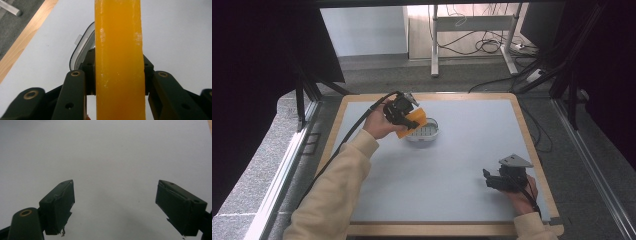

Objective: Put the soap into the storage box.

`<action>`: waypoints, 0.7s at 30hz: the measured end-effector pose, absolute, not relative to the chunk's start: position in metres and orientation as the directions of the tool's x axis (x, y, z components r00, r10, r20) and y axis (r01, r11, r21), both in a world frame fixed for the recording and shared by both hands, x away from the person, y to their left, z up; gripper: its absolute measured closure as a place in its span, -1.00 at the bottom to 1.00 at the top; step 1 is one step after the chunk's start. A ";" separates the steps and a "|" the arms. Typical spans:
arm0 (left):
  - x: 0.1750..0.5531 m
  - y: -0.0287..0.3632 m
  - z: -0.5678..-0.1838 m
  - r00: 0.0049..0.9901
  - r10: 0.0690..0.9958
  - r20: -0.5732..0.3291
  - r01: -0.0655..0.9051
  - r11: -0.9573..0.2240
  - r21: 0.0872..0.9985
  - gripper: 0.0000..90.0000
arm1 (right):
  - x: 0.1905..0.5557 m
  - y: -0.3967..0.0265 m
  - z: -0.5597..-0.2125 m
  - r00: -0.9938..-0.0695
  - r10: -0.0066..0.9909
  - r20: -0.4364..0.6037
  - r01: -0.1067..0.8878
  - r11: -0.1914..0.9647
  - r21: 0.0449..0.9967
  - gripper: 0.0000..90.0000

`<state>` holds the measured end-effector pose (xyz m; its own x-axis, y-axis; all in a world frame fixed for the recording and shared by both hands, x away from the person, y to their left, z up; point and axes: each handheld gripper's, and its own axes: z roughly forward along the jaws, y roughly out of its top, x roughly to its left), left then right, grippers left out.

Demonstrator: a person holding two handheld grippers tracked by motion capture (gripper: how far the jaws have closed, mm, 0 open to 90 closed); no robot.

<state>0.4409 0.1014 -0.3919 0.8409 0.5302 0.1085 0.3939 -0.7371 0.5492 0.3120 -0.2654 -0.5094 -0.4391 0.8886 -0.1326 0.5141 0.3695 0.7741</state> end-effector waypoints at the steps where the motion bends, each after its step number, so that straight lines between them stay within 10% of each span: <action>1: 0.442 0.101 -0.393 0.842 0.528 0.108 0.393 -0.738 0.548 0.38 | 0.312 -0.266 -0.509 -0.439 0.889 -0.133 0.513 0.369 0.775 -0.65; 21: 0.468 0.088 -0.403 0.882 0.459 0.107 0.348 -0.787 0.509 0.38 | 0.311 -0.267 -0.508 -0.431 0.893 -0.131 0.514 0.363 0.777 -0.64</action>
